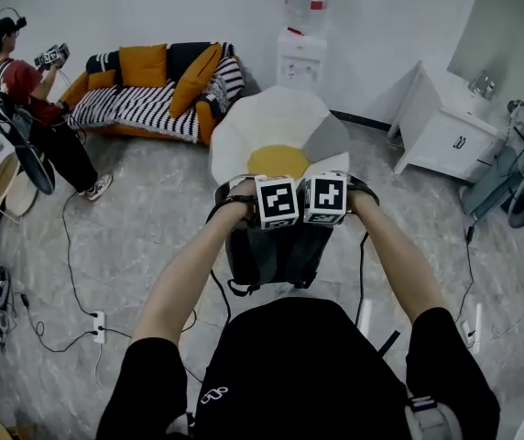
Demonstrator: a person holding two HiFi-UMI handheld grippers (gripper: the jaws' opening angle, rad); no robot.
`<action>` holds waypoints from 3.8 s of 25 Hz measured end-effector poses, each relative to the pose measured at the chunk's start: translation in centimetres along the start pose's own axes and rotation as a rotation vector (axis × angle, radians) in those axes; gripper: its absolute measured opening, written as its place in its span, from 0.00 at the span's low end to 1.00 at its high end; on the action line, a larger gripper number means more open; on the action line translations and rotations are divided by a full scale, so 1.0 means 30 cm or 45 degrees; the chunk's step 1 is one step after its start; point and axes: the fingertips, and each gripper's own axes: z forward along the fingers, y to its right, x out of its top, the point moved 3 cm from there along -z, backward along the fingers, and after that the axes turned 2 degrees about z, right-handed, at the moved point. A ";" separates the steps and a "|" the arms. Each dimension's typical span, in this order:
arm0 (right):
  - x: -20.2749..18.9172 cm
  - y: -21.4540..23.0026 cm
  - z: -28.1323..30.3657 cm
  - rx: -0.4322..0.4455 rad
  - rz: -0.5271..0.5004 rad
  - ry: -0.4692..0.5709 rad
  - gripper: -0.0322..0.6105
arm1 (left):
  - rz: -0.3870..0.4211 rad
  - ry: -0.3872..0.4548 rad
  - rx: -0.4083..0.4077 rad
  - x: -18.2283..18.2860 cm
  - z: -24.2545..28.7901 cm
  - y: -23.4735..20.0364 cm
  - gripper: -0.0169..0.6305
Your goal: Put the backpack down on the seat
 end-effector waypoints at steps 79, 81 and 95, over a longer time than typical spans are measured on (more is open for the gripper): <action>-0.315 1.761 0.519 0.213 0.548 0.092 0.20 | 0.278 0.045 -0.350 -0.197 0.652 -1.746 0.18; -0.351 1.811 0.547 0.223 0.521 0.099 0.20 | 0.298 0.032 -0.327 -0.189 0.701 -1.794 0.18; -0.570 2.233 0.708 0.191 0.427 0.048 0.20 | 0.260 0.033 -0.234 -0.151 0.971 -2.211 0.18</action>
